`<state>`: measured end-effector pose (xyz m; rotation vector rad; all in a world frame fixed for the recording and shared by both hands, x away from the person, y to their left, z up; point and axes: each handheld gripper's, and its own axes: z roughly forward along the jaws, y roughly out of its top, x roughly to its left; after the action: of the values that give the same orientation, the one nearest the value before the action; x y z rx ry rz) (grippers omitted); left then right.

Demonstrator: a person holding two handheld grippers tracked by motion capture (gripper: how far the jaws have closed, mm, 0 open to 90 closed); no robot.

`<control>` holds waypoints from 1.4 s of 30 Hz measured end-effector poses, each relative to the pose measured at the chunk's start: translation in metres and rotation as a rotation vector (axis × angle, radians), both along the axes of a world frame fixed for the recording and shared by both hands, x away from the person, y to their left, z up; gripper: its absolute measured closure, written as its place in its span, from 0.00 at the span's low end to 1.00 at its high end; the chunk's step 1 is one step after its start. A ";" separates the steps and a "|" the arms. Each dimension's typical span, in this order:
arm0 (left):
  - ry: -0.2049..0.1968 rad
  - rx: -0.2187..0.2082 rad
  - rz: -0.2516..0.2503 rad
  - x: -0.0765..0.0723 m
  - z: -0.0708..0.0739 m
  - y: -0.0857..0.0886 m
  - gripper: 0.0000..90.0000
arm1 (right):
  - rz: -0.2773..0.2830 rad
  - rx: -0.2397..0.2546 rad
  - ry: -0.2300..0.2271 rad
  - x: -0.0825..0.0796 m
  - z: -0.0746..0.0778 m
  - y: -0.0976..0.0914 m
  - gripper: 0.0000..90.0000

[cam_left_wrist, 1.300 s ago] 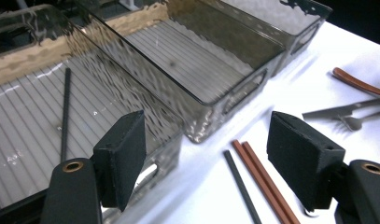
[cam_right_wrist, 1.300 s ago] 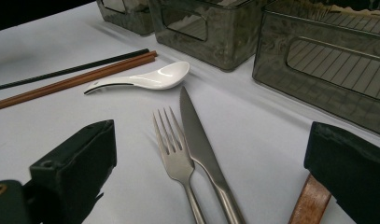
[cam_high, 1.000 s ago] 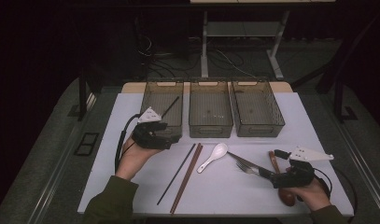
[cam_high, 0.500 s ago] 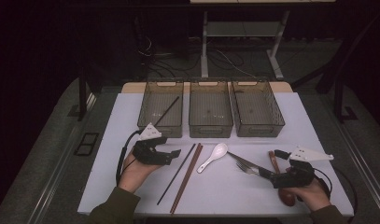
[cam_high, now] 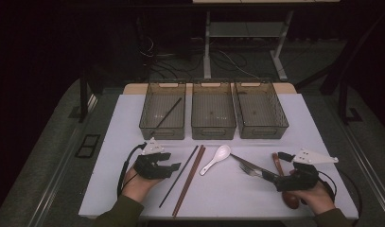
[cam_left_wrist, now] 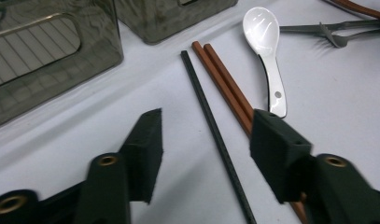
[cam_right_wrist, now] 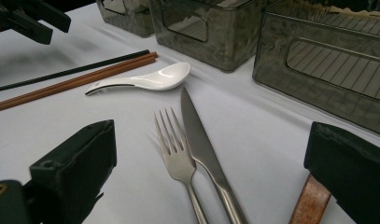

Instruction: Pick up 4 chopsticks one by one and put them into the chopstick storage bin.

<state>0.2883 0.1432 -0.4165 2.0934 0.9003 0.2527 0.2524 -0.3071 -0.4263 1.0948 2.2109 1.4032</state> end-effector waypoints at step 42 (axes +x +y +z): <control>0.095 0.126 -0.059 0.006 -0.025 -0.029 0.87 | -0.002 -0.006 0.000 0.000 0.000 0.001 0.03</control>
<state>0.2938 0.1144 -0.4414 2.2607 0.8968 0.1835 0.2528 -0.3066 -0.4264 1.0943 2.2121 1.3955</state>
